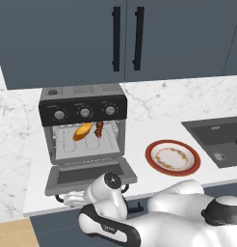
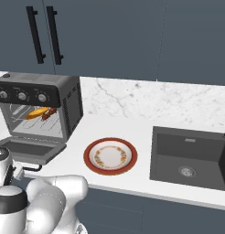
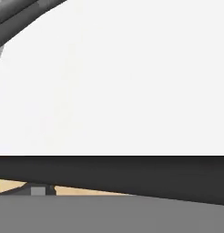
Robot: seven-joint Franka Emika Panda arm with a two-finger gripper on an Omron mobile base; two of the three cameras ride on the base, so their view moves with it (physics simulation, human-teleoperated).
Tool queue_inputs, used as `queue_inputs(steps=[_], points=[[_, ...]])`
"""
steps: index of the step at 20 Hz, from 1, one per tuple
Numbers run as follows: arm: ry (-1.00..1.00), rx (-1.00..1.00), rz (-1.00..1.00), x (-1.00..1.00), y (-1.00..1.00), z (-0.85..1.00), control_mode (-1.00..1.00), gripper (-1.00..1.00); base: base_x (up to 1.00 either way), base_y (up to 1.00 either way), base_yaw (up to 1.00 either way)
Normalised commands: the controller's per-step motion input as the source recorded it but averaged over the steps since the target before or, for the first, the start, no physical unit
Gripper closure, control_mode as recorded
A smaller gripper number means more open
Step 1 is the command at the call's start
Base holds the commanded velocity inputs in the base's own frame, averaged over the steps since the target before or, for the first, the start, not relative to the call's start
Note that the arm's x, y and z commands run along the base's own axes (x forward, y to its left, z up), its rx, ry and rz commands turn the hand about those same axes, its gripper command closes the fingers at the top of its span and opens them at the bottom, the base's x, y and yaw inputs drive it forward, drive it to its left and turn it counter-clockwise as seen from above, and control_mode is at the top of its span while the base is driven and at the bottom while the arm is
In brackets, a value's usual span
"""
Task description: Pick up the kebab skewer and baguette bread, and place them inside the toaster oven. Close the toaster oven door and start by setting the timer.
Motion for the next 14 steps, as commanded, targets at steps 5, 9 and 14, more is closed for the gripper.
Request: queue_inputs(steps=[5, 9, 14], points=[[-0.07, 0.00, 0.00, 0.75, -0.23, 0.73, -1.00, -1.00, 0.00, 0.00, 0.00], [-0.03, -0.03, 0.00, 1.00, -0.21, 0.48, -1.00, -1.00, 0.00, 0.00, 0.00], [-0.07, -0.09, 0.00, 1.00, -0.09, 0.33, -1.00, -1.00, 0.00, 0.00, 0.00]])
